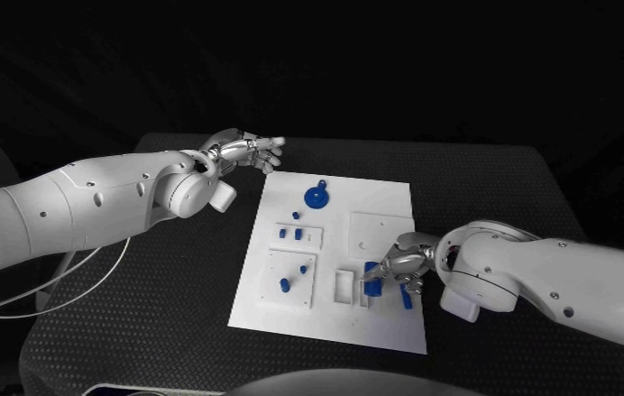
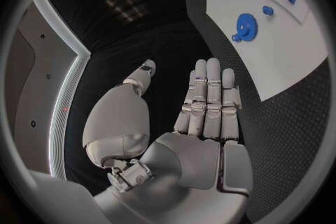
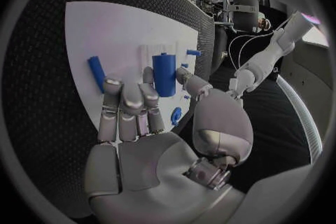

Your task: Assemble the parts on the task board

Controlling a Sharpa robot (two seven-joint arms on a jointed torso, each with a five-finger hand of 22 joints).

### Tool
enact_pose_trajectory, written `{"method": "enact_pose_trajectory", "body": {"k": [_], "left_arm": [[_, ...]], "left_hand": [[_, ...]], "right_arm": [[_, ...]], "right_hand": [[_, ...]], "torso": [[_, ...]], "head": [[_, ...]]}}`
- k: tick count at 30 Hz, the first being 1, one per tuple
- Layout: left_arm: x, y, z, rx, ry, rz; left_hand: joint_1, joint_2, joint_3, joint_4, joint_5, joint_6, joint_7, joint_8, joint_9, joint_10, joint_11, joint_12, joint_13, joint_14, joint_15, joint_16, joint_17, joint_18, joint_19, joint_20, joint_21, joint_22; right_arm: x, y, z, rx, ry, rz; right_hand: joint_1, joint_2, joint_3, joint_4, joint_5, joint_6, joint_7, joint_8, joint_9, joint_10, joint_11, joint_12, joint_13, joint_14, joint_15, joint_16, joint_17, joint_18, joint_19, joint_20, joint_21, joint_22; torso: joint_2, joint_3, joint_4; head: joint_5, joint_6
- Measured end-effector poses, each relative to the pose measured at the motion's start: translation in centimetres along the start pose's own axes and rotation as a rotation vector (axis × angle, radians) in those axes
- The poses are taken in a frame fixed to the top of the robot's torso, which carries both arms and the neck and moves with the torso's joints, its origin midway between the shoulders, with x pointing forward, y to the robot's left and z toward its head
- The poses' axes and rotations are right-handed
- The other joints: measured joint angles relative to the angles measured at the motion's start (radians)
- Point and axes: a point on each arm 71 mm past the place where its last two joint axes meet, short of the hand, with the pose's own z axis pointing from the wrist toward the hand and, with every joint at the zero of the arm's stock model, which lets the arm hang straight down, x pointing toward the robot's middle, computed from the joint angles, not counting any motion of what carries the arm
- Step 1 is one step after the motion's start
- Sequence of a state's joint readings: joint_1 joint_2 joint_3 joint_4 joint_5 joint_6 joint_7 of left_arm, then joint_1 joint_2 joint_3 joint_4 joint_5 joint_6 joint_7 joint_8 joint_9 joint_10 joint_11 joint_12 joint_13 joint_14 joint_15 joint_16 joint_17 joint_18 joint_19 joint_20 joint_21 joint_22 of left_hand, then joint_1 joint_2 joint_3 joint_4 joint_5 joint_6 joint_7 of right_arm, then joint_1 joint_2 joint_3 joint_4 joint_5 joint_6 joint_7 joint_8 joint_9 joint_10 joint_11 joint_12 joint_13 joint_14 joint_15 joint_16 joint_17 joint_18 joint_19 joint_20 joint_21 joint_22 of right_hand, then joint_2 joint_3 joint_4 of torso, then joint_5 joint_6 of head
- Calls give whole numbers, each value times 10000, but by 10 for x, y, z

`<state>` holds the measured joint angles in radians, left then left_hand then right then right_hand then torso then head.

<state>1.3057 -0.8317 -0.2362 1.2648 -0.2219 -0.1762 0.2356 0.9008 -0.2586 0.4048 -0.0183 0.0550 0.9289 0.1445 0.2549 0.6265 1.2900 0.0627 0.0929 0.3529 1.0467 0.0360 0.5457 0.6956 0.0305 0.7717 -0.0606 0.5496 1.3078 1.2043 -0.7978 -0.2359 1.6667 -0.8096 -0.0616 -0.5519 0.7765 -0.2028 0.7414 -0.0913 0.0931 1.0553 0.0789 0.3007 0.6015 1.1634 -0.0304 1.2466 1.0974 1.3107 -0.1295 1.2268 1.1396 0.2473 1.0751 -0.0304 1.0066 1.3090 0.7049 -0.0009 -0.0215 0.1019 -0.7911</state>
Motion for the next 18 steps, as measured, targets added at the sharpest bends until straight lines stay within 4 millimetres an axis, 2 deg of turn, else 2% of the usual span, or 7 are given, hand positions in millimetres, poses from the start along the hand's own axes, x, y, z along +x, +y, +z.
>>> {"method": "enact_pose_trajectory", "body": {"k": [7, 18], "left_arm": [[1, 0, 1, -6, 32, -1], [3, -1, 1, -6, 66, -7]], "left_hand": [[0, 0, 0, 0, 0, 0, 0, 0, 8, 0, 0, 0, 0, 0, 0, 0, -1, 0, 0, 0, 0, -1], [0, 0, -24, 24, 0, 0, 0, 0, 7, 0, 0, 0, 1, 0, 0, 0, -2, 0, -36, 36, 0, -2]], "right_arm": [[3, 13, 10, -25, 119, -73], [13, 20, 20, -32, 327, -197]], "right_hand": [[-38, -38, 0, 0, 0, 1, 1, 0, -2, 0, 0, -37, -10, 1, 1, 0, -13, 0, 0, 1, 0, 0], [-38, -39, 29, 31, -1, 1, 2, -1, 13, 0, 1, -37, -9, -40, -14, -1, -39, 0, -2, 2, 0, 0]], "torso": [[8, 6, -13], [8, 19, 12]], "head": [[12, -22], [19, -53]]}}
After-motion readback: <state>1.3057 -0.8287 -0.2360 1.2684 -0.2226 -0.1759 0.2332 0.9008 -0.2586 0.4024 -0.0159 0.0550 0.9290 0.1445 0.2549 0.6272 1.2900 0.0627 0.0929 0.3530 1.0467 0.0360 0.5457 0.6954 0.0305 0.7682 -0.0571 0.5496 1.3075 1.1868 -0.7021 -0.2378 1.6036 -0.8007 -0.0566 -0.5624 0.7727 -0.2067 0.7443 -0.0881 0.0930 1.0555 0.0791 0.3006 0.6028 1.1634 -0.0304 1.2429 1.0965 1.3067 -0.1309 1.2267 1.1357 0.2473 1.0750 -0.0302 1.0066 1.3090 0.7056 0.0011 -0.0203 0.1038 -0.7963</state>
